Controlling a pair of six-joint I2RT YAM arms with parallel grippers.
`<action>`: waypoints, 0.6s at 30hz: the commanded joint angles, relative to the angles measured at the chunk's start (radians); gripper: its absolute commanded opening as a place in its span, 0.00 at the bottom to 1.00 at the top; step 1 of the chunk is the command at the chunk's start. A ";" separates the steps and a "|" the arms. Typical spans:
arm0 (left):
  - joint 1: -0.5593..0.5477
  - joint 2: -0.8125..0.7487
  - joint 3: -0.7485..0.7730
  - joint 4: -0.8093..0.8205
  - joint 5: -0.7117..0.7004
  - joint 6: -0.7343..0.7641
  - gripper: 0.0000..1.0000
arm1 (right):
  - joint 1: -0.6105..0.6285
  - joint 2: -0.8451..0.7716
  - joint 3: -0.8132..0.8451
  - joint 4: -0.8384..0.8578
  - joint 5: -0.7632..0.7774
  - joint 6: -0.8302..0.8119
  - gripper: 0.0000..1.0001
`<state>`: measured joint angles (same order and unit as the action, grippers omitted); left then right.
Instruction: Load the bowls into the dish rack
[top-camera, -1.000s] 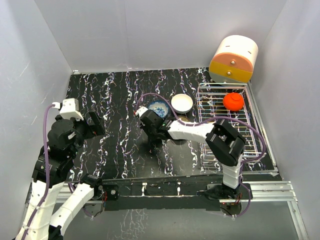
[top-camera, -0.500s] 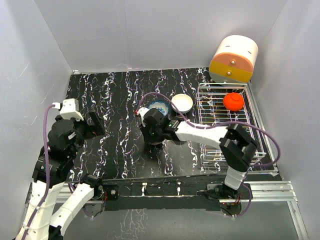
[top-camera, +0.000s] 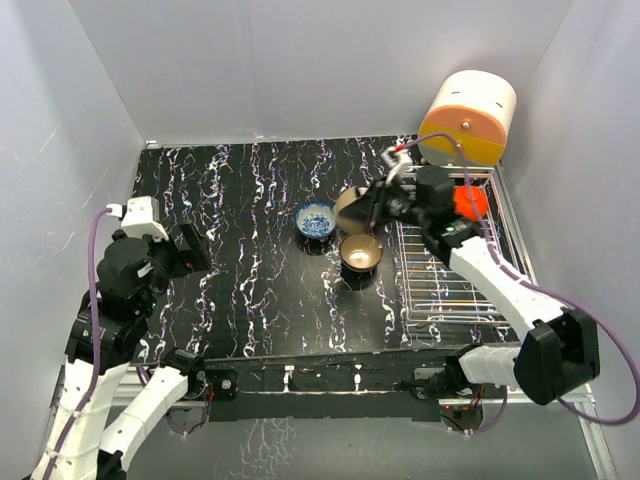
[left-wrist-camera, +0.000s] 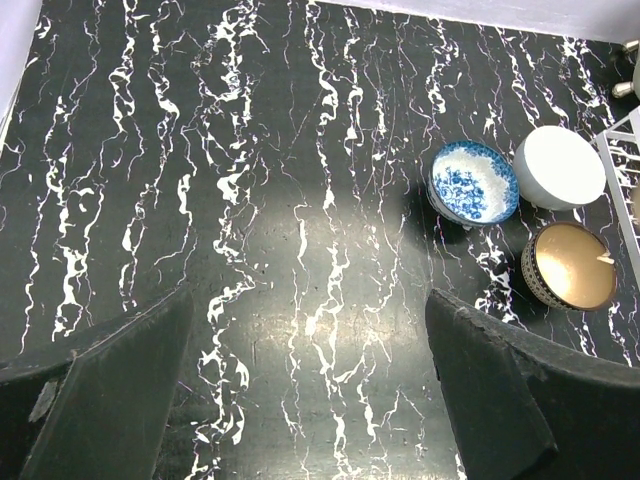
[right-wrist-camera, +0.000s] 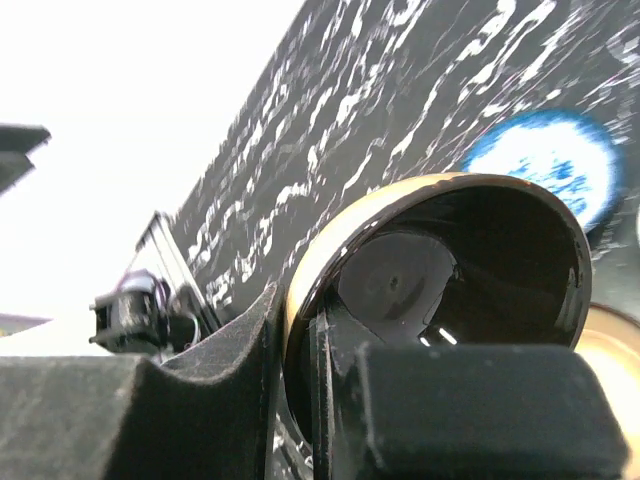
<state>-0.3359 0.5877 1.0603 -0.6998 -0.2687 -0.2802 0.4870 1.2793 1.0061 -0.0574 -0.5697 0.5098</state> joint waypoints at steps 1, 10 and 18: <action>-0.003 0.019 0.036 0.006 0.019 0.012 0.97 | -0.215 -0.098 -0.043 0.248 -0.252 0.176 0.08; -0.003 0.036 0.063 0.005 0.034 0.019 0.97 | -0.688 -0.104 -0.295 0.708 -0.431 0.572 0.08; -0.003 0.044 0.079 0.001 0.035 0.021 0.97 | -0.775 0.071 -0.474 1.227 -0.428 0.917 0.08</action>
<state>-0.3359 0.6224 1.1034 -0.6971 -0.2466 -0.2691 -0.2810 1.3151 0.5587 0.7383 -0.9661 1.1965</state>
